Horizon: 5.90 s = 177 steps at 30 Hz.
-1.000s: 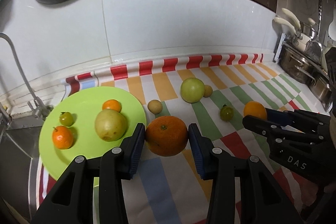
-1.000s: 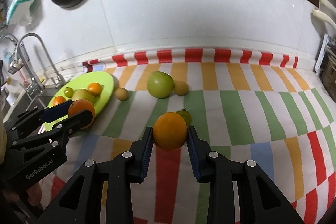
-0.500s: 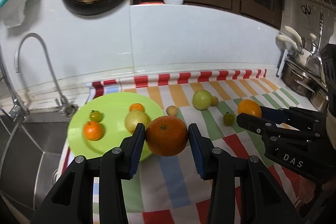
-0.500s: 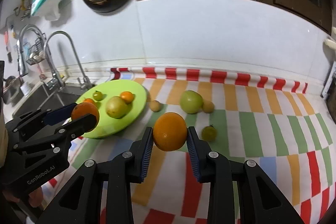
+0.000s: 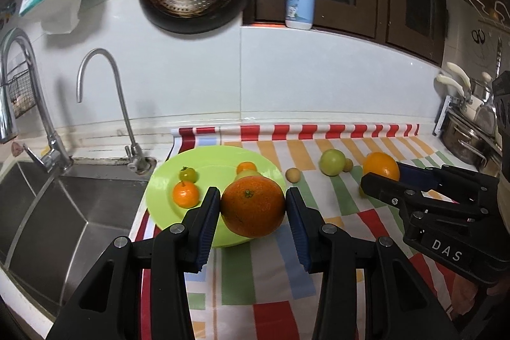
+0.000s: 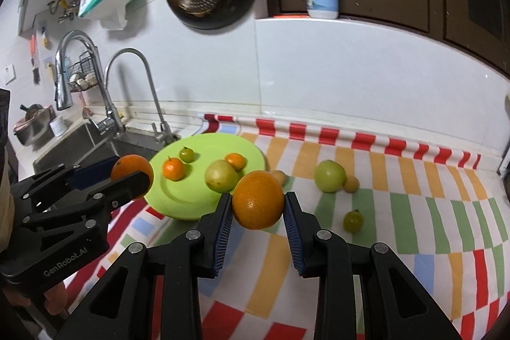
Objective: Organize fruits
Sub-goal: 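Carry the tangerine with the left gripper while the right gripper carries the orange over the plate, then open both grippers to drop the tangerine and orange onto the plate, then withdraw both open grippers from the plate toward the remaining fruits, then grasp a small yellow fruit with the left gripper while the right gripper grasps a green tomato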
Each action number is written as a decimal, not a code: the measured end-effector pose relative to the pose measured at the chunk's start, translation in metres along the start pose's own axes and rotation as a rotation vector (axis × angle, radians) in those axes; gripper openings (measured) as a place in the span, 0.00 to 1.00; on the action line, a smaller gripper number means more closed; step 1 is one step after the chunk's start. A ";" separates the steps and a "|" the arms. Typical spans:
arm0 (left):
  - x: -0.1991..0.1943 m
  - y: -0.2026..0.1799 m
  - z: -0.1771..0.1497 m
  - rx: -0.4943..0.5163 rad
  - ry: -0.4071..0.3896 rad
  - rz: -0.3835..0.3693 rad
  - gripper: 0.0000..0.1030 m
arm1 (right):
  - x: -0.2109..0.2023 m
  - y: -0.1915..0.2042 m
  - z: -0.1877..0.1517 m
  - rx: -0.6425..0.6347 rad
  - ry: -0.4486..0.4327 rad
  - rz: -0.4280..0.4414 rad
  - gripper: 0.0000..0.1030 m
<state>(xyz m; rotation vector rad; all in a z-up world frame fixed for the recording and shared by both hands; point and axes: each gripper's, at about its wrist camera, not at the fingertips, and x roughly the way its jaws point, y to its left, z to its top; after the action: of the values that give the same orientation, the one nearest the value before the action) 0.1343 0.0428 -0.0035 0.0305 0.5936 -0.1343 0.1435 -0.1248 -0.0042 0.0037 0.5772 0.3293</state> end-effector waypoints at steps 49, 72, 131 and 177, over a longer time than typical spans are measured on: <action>0.190 0.088 0.045 0.038 0.195 -0.038 0.41 | 0.230 0.032 0.074 -0.067 0.224 0.150 0.33; 0.158 0.093 0.049 -0.006 0.157 0.059 0.54 | 0.208 0.026 0.076 -0.018 0.182 0.129 0.35; 0.044 -0.059 0.004 0.168 -0.057 -0.037 0.86 | -0.003 -0.068 -0.024 0.136 0.008 -0.254 0.64; 0.223 -0.089 0.015 0.254 0.236 0.011 0.28 | 0.117 -0.123 -0.046 0.325 0.209 -0.207 0.36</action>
<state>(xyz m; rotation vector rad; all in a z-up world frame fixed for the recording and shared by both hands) 0.3136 -0.0728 -0.1150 0.2992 0.8086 -0.1966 0.2486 -0.2094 -0.1173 0.2236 0.8263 0.0310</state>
